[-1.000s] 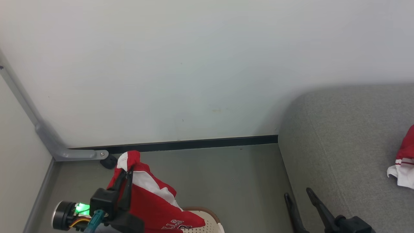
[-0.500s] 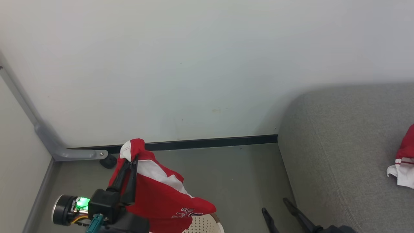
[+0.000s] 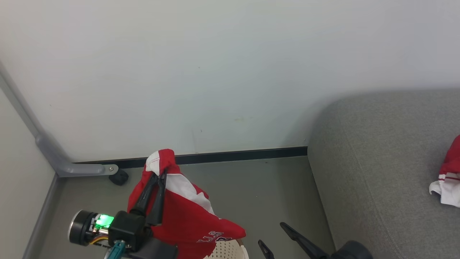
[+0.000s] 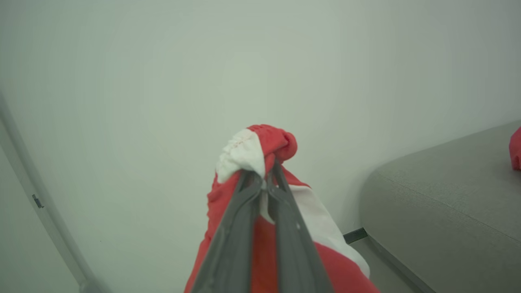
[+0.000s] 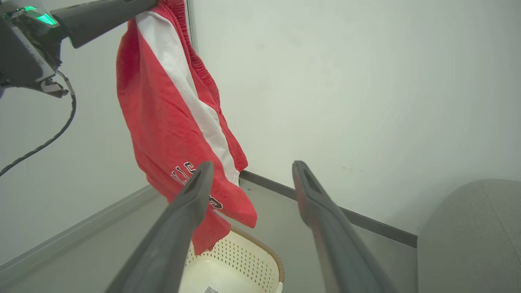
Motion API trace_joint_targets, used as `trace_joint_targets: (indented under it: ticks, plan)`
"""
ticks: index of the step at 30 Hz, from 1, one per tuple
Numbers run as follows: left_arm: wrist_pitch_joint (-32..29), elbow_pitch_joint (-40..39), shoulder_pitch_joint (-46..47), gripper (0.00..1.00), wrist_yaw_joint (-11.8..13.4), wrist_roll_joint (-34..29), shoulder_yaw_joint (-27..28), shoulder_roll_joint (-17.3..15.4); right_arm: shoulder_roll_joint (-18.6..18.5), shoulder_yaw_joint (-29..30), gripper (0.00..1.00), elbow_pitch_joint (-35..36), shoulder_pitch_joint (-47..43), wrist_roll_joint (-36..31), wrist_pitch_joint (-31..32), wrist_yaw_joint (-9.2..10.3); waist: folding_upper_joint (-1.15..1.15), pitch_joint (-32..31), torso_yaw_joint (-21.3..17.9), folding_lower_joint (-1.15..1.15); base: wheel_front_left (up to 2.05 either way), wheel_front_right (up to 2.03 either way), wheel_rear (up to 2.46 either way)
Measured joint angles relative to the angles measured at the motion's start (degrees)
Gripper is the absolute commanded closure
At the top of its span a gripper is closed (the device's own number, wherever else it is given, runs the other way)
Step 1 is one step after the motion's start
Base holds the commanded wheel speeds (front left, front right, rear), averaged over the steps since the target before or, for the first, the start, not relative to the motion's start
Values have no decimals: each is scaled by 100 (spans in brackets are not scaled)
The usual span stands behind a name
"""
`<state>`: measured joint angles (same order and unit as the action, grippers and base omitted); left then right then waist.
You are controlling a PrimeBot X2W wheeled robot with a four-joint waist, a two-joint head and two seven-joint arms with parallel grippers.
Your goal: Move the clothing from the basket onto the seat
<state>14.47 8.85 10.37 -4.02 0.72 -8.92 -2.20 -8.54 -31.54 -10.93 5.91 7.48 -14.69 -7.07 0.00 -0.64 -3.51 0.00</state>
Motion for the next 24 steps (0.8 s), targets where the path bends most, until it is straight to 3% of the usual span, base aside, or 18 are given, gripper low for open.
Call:
trace_joint_targets:
  ticks: [24]
  plan:
    - [0,-257,368,100,253,328,-1610,-42,389,-519,0,-1068,823,-388,1,0,0,50,116,0,0,0,0]
